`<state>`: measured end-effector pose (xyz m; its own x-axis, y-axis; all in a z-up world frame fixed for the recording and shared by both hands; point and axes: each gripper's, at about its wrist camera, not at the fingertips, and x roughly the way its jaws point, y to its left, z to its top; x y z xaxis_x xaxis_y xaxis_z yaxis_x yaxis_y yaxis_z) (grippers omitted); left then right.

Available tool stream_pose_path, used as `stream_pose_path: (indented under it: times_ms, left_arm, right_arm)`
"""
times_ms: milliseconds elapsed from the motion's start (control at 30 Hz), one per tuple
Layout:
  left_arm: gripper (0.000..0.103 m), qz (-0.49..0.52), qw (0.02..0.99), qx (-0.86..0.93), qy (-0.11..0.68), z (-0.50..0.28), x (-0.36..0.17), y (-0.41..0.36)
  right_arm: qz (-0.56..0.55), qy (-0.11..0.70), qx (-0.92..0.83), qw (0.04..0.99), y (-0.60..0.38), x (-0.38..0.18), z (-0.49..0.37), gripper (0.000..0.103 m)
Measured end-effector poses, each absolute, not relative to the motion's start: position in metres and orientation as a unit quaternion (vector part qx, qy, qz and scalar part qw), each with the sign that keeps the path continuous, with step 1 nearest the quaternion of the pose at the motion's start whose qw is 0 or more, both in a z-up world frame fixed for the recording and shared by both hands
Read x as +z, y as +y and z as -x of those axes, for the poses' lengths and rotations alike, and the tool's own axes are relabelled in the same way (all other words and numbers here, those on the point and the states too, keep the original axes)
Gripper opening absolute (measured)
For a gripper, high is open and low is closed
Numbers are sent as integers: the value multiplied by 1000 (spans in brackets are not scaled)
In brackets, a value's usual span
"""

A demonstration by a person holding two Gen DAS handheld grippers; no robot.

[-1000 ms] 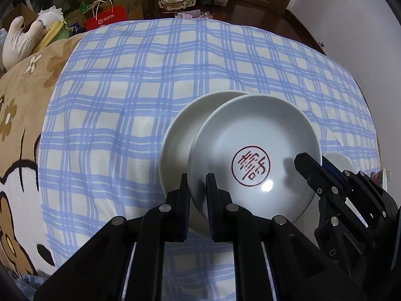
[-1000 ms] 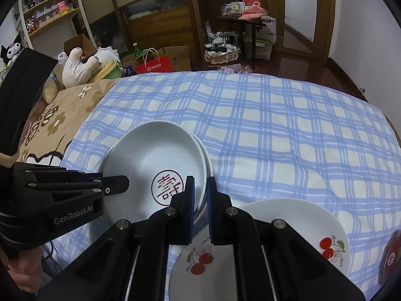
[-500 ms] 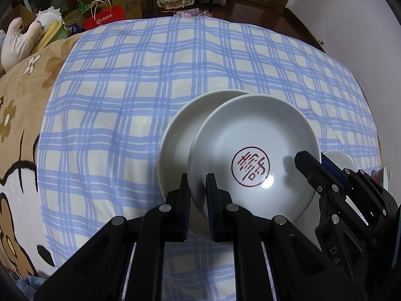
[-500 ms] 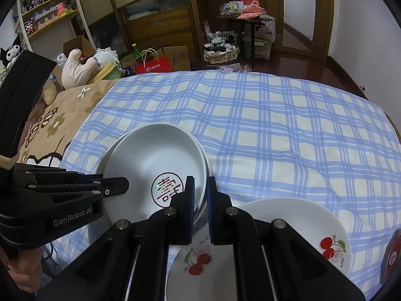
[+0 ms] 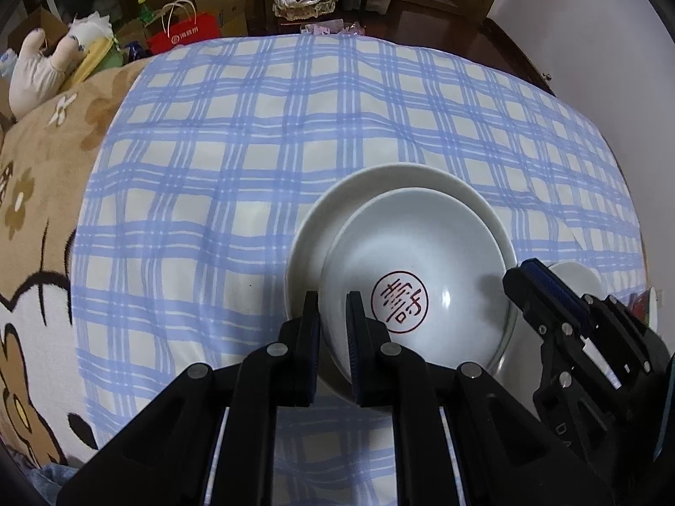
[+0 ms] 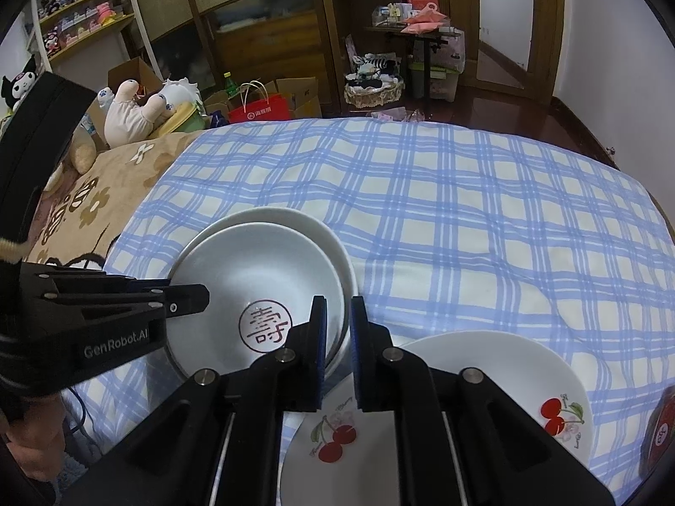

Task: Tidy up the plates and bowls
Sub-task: 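Lower the red-character bowl into the white bowl with both grippers, then open both grippers and lift them away from the nested bowls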

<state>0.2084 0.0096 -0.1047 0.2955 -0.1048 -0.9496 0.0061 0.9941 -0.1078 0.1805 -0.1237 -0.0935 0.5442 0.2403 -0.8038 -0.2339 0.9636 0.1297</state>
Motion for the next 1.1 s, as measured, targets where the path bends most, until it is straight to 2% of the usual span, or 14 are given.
stream_pose_path:
  times_ms: [600,967,1000,1033,1100]
  left_arm:
    - [15,27,806,-27,590,-210,-107,8]
    - [16,36,803,-33,595,-207,-103,9]
    - [16,44,801,-35,596,-207,-102,11]
    - [16,48,800,-35,596,-209,-103,13]
    - [16,54,800,-36,596,-208,-102,15]
  right_arm:
    - [-23,468,128,874,-132,-94,-185,12]
    - [-34,458,105,882,-150,-74,-180,12]
    - [-35,459,97,882,-154,-72,-179,15]
    - [-38,462,91,881,-157,-69,-177,24]
    - [-45,460,83,883,-167,-63,-171,33]
